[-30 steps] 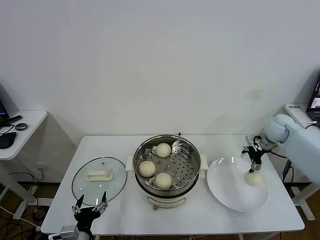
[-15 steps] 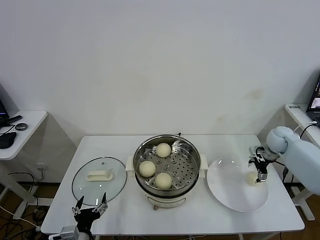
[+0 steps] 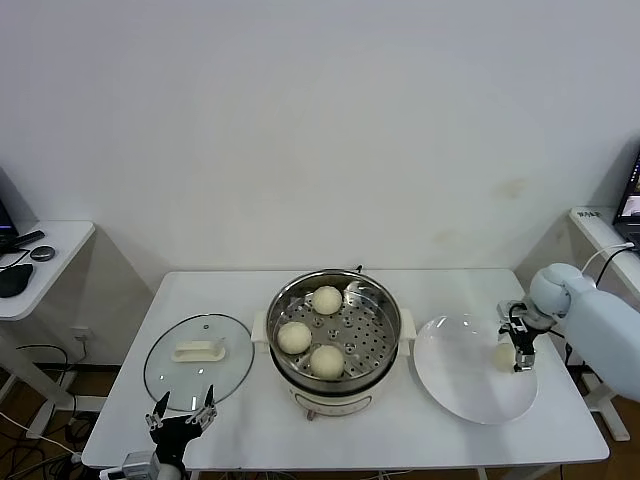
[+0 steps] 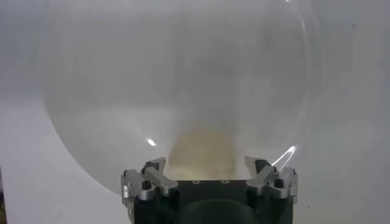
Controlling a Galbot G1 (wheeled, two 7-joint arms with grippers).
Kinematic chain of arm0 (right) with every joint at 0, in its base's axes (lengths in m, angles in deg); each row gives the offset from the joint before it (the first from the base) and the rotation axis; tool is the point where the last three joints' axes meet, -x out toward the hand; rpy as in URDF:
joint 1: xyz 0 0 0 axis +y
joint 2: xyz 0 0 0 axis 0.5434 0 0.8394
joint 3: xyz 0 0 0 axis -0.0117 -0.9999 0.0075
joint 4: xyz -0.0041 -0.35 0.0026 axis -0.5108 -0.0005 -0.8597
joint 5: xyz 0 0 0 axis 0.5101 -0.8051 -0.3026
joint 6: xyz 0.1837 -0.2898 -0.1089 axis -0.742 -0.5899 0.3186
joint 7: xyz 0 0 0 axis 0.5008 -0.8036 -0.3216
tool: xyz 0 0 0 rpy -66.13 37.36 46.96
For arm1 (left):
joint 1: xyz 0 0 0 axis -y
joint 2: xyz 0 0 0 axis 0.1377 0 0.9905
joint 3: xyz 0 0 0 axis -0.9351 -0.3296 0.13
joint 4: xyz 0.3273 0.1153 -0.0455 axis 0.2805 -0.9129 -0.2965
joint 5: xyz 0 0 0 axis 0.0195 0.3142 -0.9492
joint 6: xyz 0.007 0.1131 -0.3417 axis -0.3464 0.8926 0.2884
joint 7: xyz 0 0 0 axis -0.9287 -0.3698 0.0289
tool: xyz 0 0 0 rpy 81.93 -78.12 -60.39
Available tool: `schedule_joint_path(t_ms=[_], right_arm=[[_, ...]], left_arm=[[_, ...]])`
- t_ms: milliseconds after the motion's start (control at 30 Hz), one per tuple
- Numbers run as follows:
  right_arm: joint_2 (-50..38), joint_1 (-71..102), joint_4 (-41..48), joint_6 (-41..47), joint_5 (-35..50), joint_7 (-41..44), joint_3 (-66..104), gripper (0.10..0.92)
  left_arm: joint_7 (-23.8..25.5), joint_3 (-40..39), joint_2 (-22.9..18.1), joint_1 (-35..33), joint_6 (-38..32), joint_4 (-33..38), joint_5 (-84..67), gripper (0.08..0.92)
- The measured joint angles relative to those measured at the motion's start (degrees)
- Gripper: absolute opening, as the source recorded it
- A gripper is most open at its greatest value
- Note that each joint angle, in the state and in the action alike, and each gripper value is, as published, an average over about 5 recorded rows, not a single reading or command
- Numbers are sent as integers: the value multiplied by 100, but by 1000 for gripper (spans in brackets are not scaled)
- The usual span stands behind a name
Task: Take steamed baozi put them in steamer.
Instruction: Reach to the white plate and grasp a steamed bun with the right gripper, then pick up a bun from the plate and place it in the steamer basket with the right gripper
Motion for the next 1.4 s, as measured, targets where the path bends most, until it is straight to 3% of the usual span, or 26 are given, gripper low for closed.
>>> schedule_joint_path(t_ms=[367,733,900,1133,1400], right_arm=[[40,78,81,89,-44,-62,68,820],[-31,24,-8,299,122,-72,34,645],[-122,-157,-110,425,330,-32,-121,615],[-236,-897,-470,694,1020,99,-755,619],[-49,-2449,-1149,1237,2489,136,-2013,619]], left_arm=[[-2,0,-6,-4,-3,-13,4,823],[-2,-12,-7,12,-5,-26,8,823],[-8,-27,3,28,-13,-34,26,823],[-59,-65,26,40,-11,16,124,823],[-100,-55,117,82,59,145,188,823]])
